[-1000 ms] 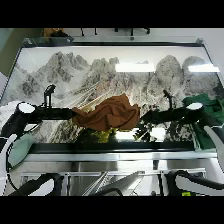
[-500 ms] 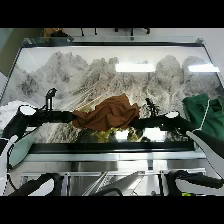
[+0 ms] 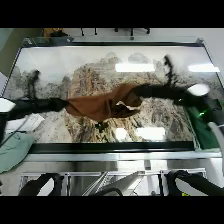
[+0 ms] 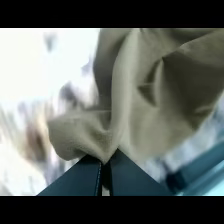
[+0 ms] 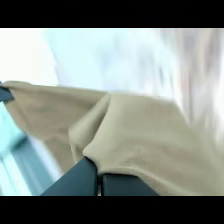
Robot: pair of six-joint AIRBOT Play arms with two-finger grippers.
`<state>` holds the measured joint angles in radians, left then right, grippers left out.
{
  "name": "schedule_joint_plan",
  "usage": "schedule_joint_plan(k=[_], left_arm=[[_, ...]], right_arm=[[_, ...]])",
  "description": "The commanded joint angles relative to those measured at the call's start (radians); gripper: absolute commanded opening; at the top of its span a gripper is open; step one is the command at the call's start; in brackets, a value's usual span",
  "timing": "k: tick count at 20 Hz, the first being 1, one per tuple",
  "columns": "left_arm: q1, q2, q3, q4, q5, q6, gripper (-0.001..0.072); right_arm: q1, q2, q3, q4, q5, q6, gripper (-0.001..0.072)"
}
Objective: Fold the shirts.
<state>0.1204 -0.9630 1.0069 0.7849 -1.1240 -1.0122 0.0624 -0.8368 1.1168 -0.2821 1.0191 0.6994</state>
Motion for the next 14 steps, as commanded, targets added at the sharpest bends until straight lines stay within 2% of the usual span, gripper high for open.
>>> schedule_joint_plan(k=[1, 4, 7, 8, 10, 14], left_arm=[[0.092, 0.188, 0.385, 0.003, -0.095, -0.043, 0.0011], [0.212, 0.264, 0.752, 0.064, -0.111, -0.044, 0.0012], [0.317, 0.296, 0.909, 0.080, -0.116, -0.044, 0.0012], [0.330, 0.298, 0.906, 0.069, -0.122, -0.045, 0.0012], [0.337, 0.278, 0.817, -0.051, -0.152, -0.043, 0.0012], [0.337, 0.145, 0.490, -0.240, -0.244, -0.015, 0.0012]], right_arm=[[-0.134, 0.114, 0.378, 0.001, 0.109, 0.011, 0.0021], [-0.227, 0.164, 0.668, -0.088, 0.119, 0.025, 0.0021], [-0.277, 0.187, 0.767, -0.195, 0.121, 0.066, 0.0021], [-0.283, 0.179, 0.762, -0.201, 0.145, 0.076, 0.0021], [-0.285, 0.119, 0.750, -0.193, 0.214, 0.110, 0.0021], [-0.280, -0.102, 0.651, -0.185, 0.299, 0.143, 0.0022]])
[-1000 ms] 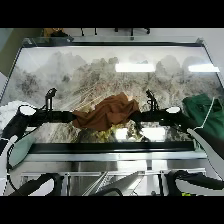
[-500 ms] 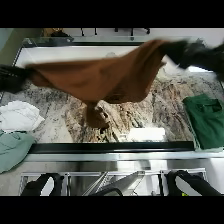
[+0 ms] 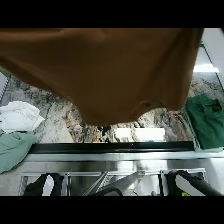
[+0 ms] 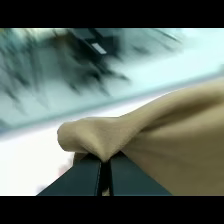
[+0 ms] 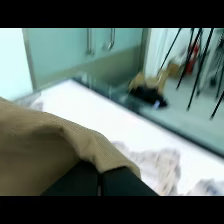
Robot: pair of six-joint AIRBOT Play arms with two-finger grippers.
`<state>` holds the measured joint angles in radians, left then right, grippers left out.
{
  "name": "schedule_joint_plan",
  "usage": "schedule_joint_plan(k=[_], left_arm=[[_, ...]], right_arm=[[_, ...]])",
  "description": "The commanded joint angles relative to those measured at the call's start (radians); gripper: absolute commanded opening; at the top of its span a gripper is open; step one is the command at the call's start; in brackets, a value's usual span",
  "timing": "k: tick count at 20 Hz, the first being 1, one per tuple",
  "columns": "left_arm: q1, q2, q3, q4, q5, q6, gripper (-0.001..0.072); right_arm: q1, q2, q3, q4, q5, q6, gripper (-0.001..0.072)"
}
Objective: Fold the shirts.
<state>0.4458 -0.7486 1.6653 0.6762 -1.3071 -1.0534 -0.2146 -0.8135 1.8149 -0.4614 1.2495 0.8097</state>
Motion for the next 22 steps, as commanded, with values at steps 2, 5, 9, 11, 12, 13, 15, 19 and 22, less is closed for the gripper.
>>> schedule_joint_plan(k=[2, 5, 9, 11, 12, 13, 15, 19, 22], left_arm=[[-0.021, -0.162, -0.379, -0.109, -0.023, 0.076, 0.0013], [-0.103, -0.349, -0.693, -0.102, 0.204, 0.169, 0.0013], [-0.190, -0.639, -0.786, -0.100, 0.383, 0.244, 0.0014], [-0.201, -0.748, -0.730, -0.100, 0.344, 0.245, 0.0014], [-0.201, -0.787, -0.692, -0.099, 0.316, 0.245, 0.0013], [-0.200, -0.823, -0.650, -0.098, 0.283, 0.245, 0.0014], [-0.196, -0.871, -0.570, -0.092, 0.231, 0.244, 0.0014], [-0.196, -0.914, -0.447, -0.091, 0.192, 0.241, 0.0014], [-0.196, -0.914, -0.391, -0.091, 0.169, 0.240, 0.0014]], right_arm=[[0.040, -0.262, -0.163, -0.007, 0.055, 0.029, 0.0022], [0.153, -0.493, -0.340, -0.012, -0.122, -0.004, 0.0023], [0.218, -0.782, -0.319, -0.021, -0.260, 0.070, 0.0267], [0.206, -0.818, -0.267, -0.036, -0.167, 0.108, 0.0349], [0.193, -0.804, -0.251, -0.053, -0.115, 0.154, 0.0349], [0.175, -0.775, -0.247, -0.066, -0.063, 0.214, 0.0349], [0.144, -0.692, -0.249, -0.138, 0.029, 0.324, 0.0349], [0.179, -0.468, -0.444, -0.407, 0.101, 0.555, 0.0347], [0.280, -0.267, -0.827, -0.451, 0.030, 0.662, 0.0449]])
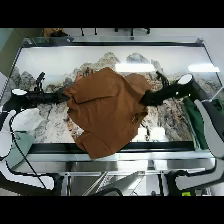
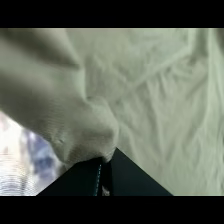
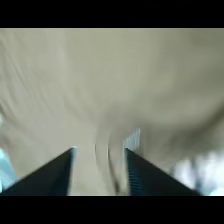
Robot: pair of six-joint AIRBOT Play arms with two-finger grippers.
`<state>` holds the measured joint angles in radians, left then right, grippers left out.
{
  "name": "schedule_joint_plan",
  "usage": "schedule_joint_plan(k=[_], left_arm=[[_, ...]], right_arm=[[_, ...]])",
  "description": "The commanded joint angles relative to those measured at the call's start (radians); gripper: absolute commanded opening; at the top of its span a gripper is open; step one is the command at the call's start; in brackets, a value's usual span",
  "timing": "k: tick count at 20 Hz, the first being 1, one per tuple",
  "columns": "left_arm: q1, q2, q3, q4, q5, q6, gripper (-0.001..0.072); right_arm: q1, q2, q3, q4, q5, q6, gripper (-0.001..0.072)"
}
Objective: Fold the shirts.
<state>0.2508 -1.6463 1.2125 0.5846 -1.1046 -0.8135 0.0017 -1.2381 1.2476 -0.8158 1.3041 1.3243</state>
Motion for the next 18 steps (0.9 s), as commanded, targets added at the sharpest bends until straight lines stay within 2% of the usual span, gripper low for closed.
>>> schedule_joint_plan(k=[1, 5, 11, 12, 13, 14, 15, 17, 18], left_arm=[[-0.001, -0.016, 0.078, 0.000, -0.044, -0.003, 0.0014], [-0.001, -0.015, 0.086, 0.000, -0.047, -0.018, 0.0014], [-0.001, -0.016, 0.084, 0.009, -0.045, -0.018, 0.0014], [-0.001, -0.016, 0.084, 0.027, -0.046, -0.022, 0.0014], [-0.001, -0.016, 0.084, 0.047, -0.047, -0.029, 0.0014], [-0.001, -0.016, 0.084, 0.065, -0.048, -0.037, 0.0014], [0.002, -0.015, 0.084, 0.086, -0.050, -0.052, 0.0014], [0.010, -0.014, 0.084, 0.108, -0.077, -0.075, 0.0014], [0.017, -0.014, 0.084, 0.106, -0.101, -0.096, 0.0014]], right_arm=[[0.102, 0.219, -0.381, -0.075, -0.086, 0.174, 0.0515], [0.243, 0.348, -0.669, 0.070, -0.344, 0.200, 0.0504], [0.317, 0.234, -0.692, 0.093, -0.489, 0.185, 0.0502], [0.317, 0.213, -0.692, 0.138, -0.498, 0.140, 0.0499], [0.317, 0.198, -0.692, 0.220, -0.513, 0.058, 0.0418], [0.317, 0.192, -0.686, 0.312, -0.523, -0.043, 0.0193], [0.313, 0.190, -0.669, 0.368, -0.528, -0.104, 0.0145], [0.289, 0.191, -0.598, 0.347, -0.529, -0.124, 0.0025], [0.261, 0.190, -0.553, 0.311, -0.528, -0.124, 0.0025]])
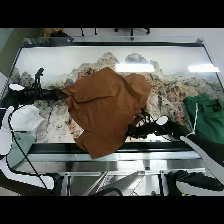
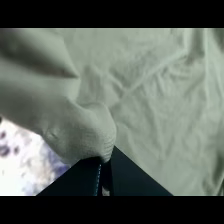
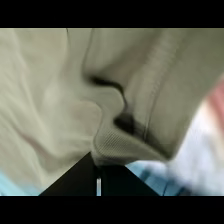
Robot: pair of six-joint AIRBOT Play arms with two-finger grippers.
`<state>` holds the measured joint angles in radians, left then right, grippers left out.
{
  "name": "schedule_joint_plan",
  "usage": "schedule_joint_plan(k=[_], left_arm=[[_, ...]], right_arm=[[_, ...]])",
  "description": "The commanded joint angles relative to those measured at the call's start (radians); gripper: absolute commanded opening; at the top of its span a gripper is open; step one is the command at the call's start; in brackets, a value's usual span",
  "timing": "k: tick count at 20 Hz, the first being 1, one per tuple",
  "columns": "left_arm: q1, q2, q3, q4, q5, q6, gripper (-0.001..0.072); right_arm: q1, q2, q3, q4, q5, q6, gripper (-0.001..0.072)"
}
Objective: Fold the shirts.
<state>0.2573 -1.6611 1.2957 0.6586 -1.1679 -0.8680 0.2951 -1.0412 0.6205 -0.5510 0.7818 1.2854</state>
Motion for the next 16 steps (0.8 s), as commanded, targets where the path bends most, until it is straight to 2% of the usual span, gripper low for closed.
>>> schedule_joint_plan(k=[1, 3, 5, 8, 11, 15, 16], left_arm=[[0.019, 0.002, 0.001, 0.032, -0.074, -0.070, 0.0013], [0.024, 0.002, 0.000, 0.042, -0.170, -0.110, 0.0013], [0.004, 0.016, -0.029, 0.114, -0.227, -0.167, 0.0013], [-0.058, 0.108, -0.223, 0.134, -0.147, -0.183, 0.0013], [-0.114, 0.190, -0.410, 0.132, -0.040, -0.196, 0.0013], [-0.175, 0.220, -0.452, 0.127, 0.019, -0.196, 0.0019], [-0.185, 0.219, -0.435, 0.129, 0.018, -0.196, 0.0021]], right_arm=[[-0.078, -0.006, 0.127, -0.003, -0.004, -0.085, 0.0024], [-0.209, -0.023, 0.238, -0.089, 0.031, -0.082, 0.0024], [-0.354, -0.077, 0.348, -0.111, 0.093, -0.092, 0.0024], [-0.490, -0.198, 0.480, -0.112, 0.162, -0.138, 0.0024], [-0.533, -0.311, 0.564, -0.111, 0.222, -0.161, 0.0024], [-0.524, -0.349, 0.579, -0.109, 0.229, -0.201, 0.0034], [-0.526, -0.349, 0.584, -0.112, 0.230, -0.202, 0.0170]])
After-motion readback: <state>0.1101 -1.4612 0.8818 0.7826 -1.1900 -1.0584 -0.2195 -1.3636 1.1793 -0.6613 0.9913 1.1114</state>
